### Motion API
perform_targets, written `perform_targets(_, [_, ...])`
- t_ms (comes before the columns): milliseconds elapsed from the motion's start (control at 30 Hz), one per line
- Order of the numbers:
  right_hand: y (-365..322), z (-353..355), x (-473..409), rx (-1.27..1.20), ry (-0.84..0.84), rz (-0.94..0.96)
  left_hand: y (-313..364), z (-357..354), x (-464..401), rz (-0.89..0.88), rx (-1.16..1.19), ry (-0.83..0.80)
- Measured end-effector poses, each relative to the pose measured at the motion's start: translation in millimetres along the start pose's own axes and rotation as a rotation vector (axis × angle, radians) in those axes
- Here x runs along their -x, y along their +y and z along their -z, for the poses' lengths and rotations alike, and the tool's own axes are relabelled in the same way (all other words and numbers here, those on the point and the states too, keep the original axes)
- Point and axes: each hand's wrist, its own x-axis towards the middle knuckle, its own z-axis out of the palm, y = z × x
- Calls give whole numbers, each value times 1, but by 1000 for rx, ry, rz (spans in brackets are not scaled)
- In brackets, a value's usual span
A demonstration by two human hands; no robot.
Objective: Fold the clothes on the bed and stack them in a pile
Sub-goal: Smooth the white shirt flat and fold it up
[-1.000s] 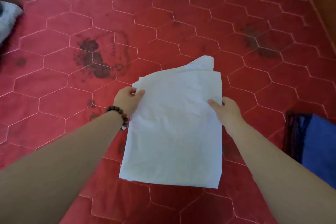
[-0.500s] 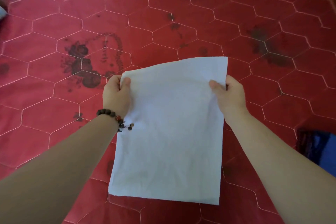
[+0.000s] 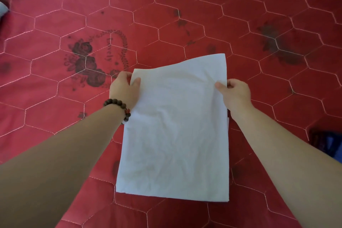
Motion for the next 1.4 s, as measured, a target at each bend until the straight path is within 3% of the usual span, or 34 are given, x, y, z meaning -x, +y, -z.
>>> perform_targets(133, [5,-4,17,128,200,122,-4,-2,31,-258,-205,82])
perform_targets(200, [4,-13,30,300,344,388,-6,-8,53,-477,-323,92])
perform_targets(233, [3,-23,38,375,340,559,-7,-15,63,-594,-355,48])
perform_targets(300, [5,-49,54,514,107,811,-9,-33,79,-787,-422,-101])
perform_targets(367, [12,-74,67,729,-186,895,-12,-50,88,-836,-583,-240])
perform_targets(467, [25,-81,59,930,-211,892,-20,-62,86,-769,-802,-233])
perform_targets(600, [22,-58,25,1047,-152,899,-27,-64,80,-628,-849,-208])
perform_targets(767, [16,-35,-9,1048,-71,610,-25,-64,77,-525,-820,-211])
perform_targets(900, [6,-30,-4,1081,-17,517,-25,-57,72,-547,-774,-243])
perform_targets(1000, [13,-36,32,1007,88,678,-36,-48,73,-579,-742,-249])
perform_targets(1133, [58,-65,108,981,-92,870,-55,-41,93,-673,-797,-256])
perform_targets(1400, [120,-14,131,1057,-80,654,-89,1,102,-687,-884,-424])
